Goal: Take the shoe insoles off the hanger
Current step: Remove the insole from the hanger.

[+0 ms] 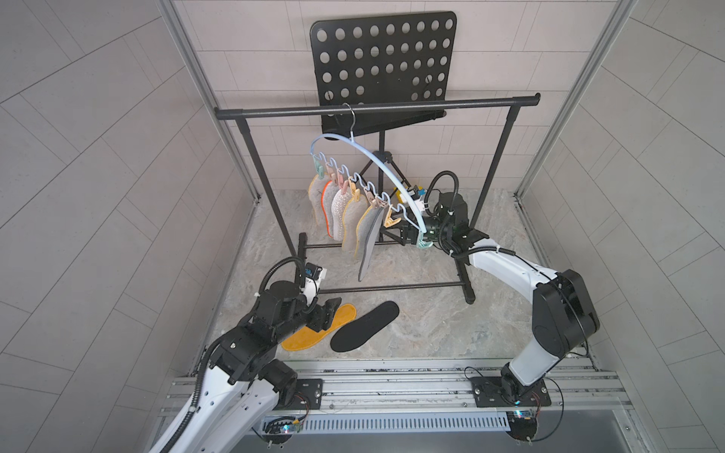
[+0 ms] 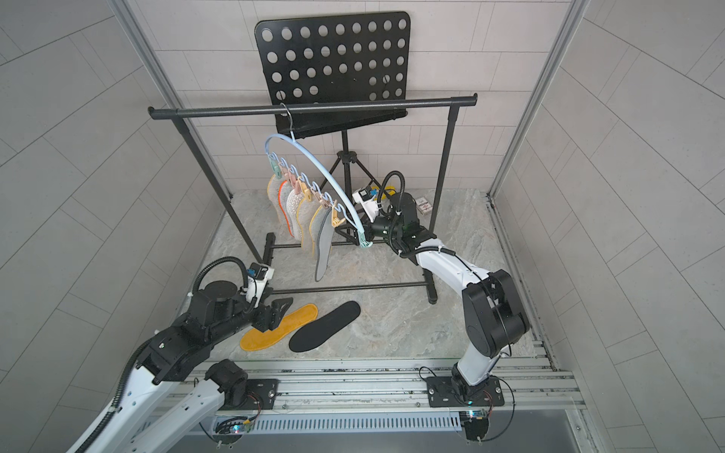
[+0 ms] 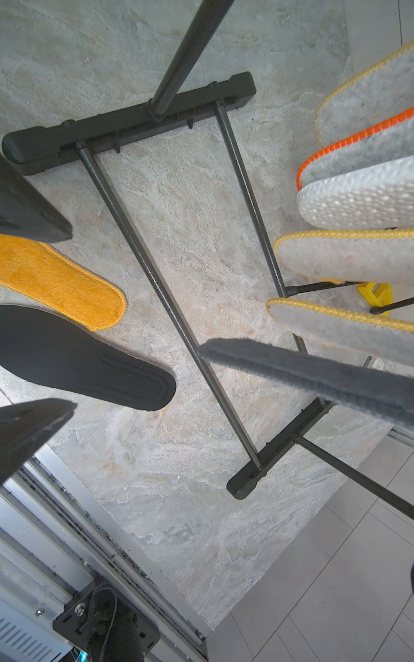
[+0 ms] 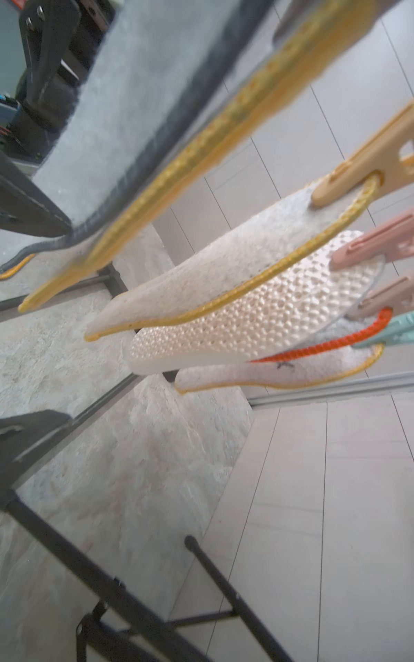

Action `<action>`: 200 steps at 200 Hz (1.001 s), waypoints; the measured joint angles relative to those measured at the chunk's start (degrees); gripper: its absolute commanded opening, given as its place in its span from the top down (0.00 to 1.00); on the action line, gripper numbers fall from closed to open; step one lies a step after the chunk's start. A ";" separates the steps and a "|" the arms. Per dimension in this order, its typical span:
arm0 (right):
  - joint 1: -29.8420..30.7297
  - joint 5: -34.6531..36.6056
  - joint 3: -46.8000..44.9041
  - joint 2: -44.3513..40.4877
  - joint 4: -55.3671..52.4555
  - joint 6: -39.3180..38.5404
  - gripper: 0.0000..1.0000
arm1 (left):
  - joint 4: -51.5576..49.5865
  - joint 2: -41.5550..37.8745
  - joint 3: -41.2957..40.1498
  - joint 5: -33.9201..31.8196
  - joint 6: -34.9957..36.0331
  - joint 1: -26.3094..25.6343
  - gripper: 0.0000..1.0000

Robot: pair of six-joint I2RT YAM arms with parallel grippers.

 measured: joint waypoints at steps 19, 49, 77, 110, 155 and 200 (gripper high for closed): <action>0.98 -2.40 -1.07 -0.11 2.78 2.16 0.27 | 0.02 0.22 -0.11 0.02 0.00 0.00 0.25; 2.49 -4.76 -2.67 -0.15 3.23 3.67 0.28 | 0.02 0.26 -0.11 0.02 0.00 0.00 0.25; 3.69 -5.97 -3.32 -0.50 3.28 4.28 0.30 | 0.02 0.35 -0.11 0.07 0.02 0.00 0.25; 4.83 -6.91 -3.26 -0.81 3.65 5.27 0.34 | 0.02 0.44 -0.11 0.09 0.02 0.00 0.25; 5.64 -7.65 -1.81 -0.79 4.42 6.86 0.50 | 0.02 0.42 -0.11 0.09 0.02 0.00 0.25; 6.40 -7.96 -0.98 0.02 9.55 10.51 0.59 | 0.02 0.42 -0.11 0.07 0.02 0.00 0.25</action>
